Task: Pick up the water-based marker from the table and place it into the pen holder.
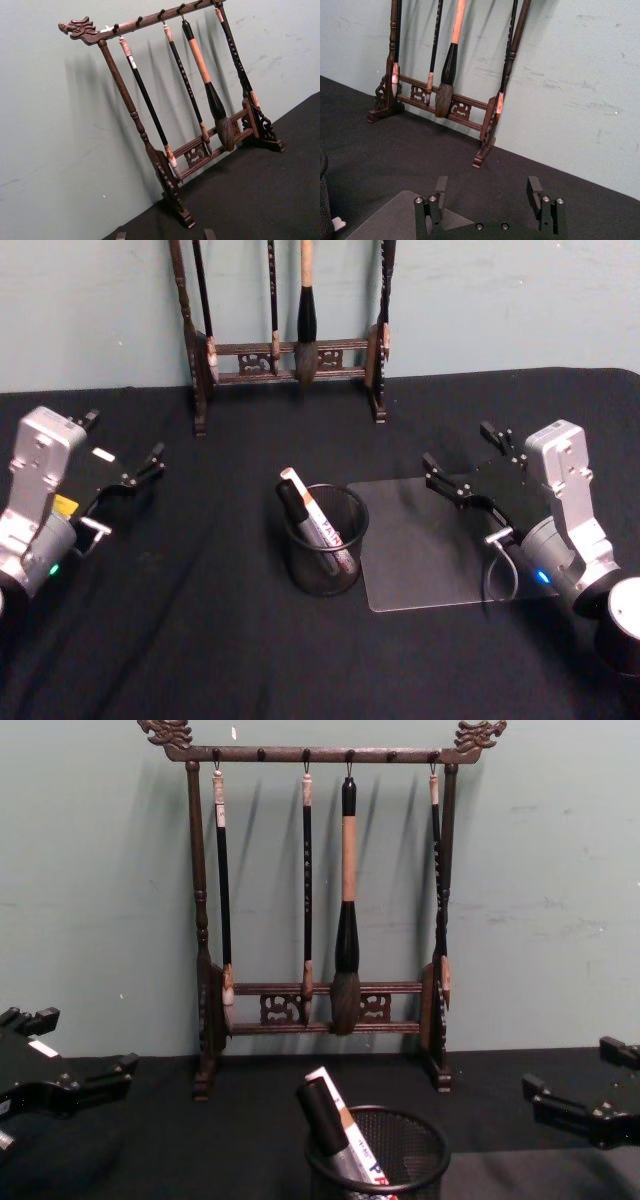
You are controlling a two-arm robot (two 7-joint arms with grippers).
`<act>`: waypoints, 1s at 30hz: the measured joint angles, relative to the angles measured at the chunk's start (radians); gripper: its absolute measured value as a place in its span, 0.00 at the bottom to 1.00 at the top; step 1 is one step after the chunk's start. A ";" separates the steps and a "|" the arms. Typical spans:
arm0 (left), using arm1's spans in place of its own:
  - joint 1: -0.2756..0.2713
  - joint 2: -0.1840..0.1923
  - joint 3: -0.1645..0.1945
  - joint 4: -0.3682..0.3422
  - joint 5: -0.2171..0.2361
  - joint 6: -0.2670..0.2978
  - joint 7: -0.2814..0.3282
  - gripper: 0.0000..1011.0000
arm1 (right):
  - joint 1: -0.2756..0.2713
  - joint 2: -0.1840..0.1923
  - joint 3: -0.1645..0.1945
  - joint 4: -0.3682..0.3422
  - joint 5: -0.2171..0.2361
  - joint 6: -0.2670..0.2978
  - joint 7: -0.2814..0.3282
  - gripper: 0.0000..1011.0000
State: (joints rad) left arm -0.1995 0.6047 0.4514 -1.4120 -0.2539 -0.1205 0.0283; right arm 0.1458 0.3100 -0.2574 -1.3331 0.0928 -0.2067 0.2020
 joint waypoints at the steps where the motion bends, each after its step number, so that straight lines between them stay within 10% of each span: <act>1: 0.000 0.000 0.000 0.000 0.000 0.000 0.000 0.99 | 0.000 0.000 0.000 0.000 0.000 0.000 0.000 0.99; 30: 0.000 0.000 0.000 0.000 0.000 0.000 0.000 0.99 | 0.000 0.000 0.000 -0.001 0.001 0.001 0.001 0.99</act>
State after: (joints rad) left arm -0.1995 0.6047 0.4514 -1.4120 -0.2539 -0.1205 0.0283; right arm 0.1458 0.3101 -0.2573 -1.3337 0.0937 -0.2061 0.2027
